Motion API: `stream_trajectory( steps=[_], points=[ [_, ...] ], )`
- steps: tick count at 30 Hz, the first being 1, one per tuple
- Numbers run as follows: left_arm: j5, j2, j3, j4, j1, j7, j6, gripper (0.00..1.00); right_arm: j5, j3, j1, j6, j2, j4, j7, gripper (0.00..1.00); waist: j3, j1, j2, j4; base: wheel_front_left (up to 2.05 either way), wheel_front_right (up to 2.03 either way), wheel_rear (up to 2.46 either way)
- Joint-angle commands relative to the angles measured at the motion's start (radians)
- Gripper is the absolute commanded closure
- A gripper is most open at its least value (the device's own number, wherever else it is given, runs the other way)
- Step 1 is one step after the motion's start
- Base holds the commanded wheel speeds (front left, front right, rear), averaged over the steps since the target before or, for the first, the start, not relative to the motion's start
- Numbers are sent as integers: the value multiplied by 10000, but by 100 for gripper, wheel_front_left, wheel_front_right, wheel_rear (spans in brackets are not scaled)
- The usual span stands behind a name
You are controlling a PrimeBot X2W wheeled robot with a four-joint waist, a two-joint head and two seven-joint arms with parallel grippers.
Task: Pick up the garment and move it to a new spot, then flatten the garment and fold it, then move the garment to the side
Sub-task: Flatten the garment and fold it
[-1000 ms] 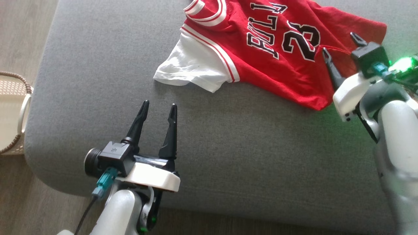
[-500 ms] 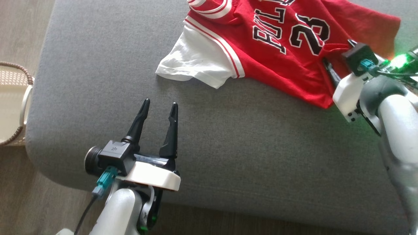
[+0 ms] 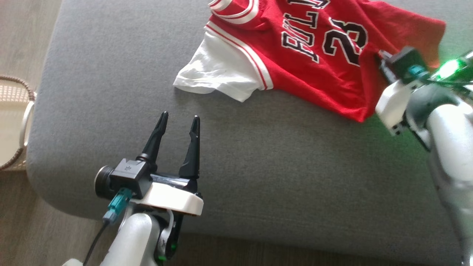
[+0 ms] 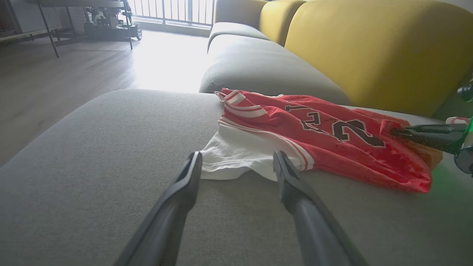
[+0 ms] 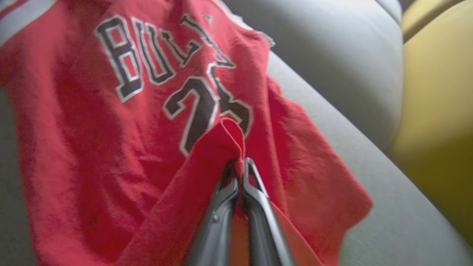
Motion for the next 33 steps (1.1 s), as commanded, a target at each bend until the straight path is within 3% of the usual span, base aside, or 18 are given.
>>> stream_trajectory(
  steps=[1, 8, 14, 20, 26, 28, 29, 33],
  points=[
    [87, 26, 402, -321, -210, -49, 32, 0, 131, -164, -109, -4, 56, -548, -142, 100, -61, 0, 0, -118, 0, 0, 0],
    [209, 26, 550, -322, -122, -49, -29, 0, 926, -1822, 1033, -4, 66, -2119, -51, 100, -247, 0, 0, -591, 0, 0, 0],
    [309, 26, 682, -311, -48, -49, -140, 0, 2441, -2845, 3536, -4, 305, -4133, 1218, 100, -276, 0, 0, -869, 0, 0, 0],
    [480, 26, 868, -343, -42, -49, -263, 0, 2928, -3110, 5707, -4, 1030, -5972, 2101, 100, -101, 0, 0, -1207, 0, 0, 0],
    [574, 26, 899, -289, -149, -49, -383, 0, 2705, -3387, 6164, -4, 1546, -6246, 1928, 100, -55, 0, 0, -1426, 0, 0, 0],
    [598, 26, 903, -271, -170, -49, -419, 0, 2468, -3491, 6244, -4, 1746, -6274, 1681, 15, -58, 0, 0, -1491, 0, 0, 0],
    [605, 26, 910, -264, -176, -49, -426, 0, 2357, -3518, 6300, -4, 1837, -6285, 1544, 0, -58, 0, 0, -1518, 0, 0, 0],
    [628, 26, 947, -248, -147, -49, -460, 0, 2069, -3502, 6594, -4, 2147, -6318, 1083, 0, -49, 0, 0, -1677, 0, 0, 0]
  ],
)
